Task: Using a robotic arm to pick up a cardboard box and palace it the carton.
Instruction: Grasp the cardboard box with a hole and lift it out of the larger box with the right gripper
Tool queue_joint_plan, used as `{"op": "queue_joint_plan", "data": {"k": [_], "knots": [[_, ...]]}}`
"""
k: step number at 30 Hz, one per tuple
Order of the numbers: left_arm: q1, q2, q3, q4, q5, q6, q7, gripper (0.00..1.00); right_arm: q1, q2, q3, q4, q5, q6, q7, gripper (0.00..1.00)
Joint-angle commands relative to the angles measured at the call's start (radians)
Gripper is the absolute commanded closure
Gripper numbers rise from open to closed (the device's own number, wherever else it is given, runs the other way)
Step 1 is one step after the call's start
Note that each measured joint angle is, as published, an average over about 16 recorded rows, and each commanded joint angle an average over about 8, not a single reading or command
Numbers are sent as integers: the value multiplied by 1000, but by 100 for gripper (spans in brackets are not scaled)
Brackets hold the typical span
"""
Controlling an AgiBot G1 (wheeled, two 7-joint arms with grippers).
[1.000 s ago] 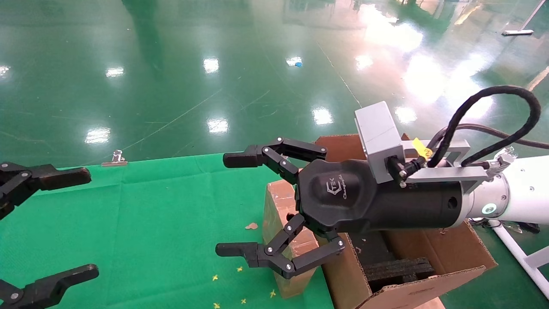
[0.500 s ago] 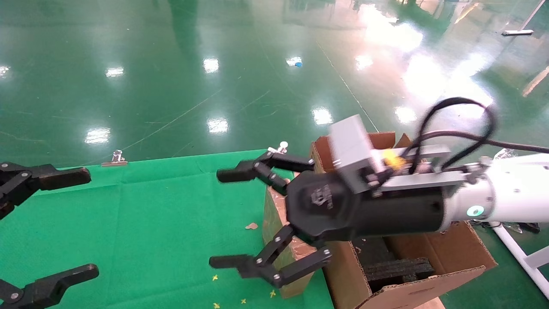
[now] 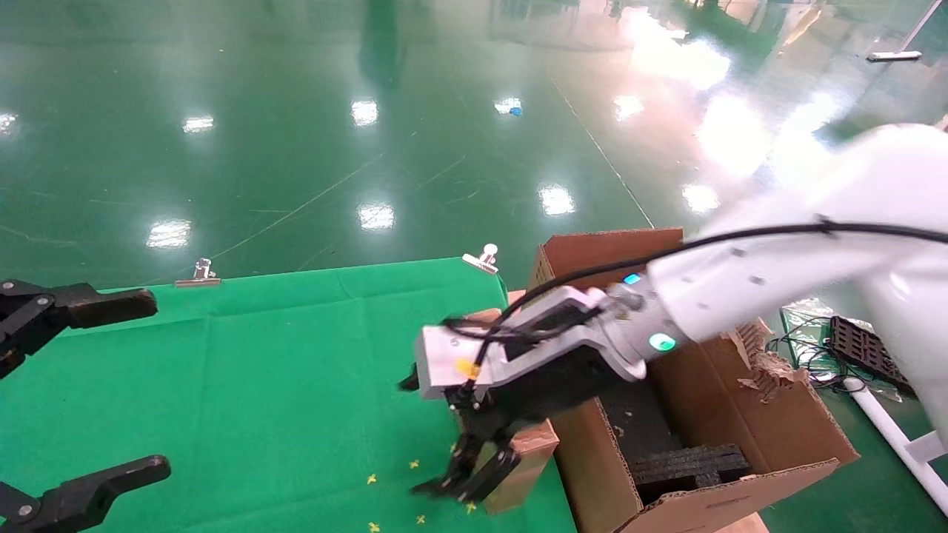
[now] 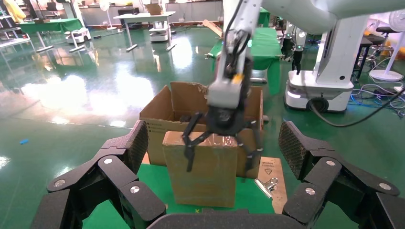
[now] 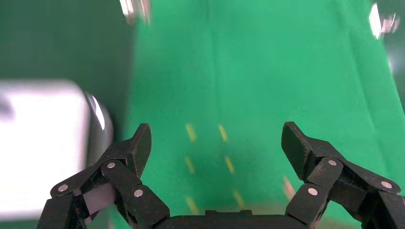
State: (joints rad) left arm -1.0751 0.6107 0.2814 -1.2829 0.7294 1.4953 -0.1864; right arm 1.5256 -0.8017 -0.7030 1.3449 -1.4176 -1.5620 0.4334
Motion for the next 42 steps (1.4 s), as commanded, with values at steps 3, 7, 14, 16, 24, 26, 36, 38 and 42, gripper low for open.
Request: {"op": "queue_joint_plan", "data": {"k": [3,7,14,16,24,26,36,38,42], "knots": [[0,0,0,0,0,0,0,0,130,-42,-113,2,-131,-20,16,0],[0,0,1,0,0,0,0,0,285,-41,-219,2,-127,-28,44,0],[0,0,1,0,-1,0,1,0,496,-36,-448,5,-63,-28,85,0],[0,-1,1,0,-1,-1,1,0,534,-42,-519,6,-55,-25,88,0],[0,-1,2,0,-1,-1,1,0,600,-82,-713,9,-38,0,113,0],[0,-1,2,0,-1,-1,1,0,604,-92,-738,9,-37,8,126,0],[-1,-1,3,0,-2,-1,1,0,637,-122,-803,-5,-49,26,265,0],[-1,-1,3,0,-2,-1,1,0,656,-131,-811,-22,-58,23,358,0],[-1,-1,3,0,-2,-1,2,0,681,-154,-821,-95,-35,5,559,0]]}}
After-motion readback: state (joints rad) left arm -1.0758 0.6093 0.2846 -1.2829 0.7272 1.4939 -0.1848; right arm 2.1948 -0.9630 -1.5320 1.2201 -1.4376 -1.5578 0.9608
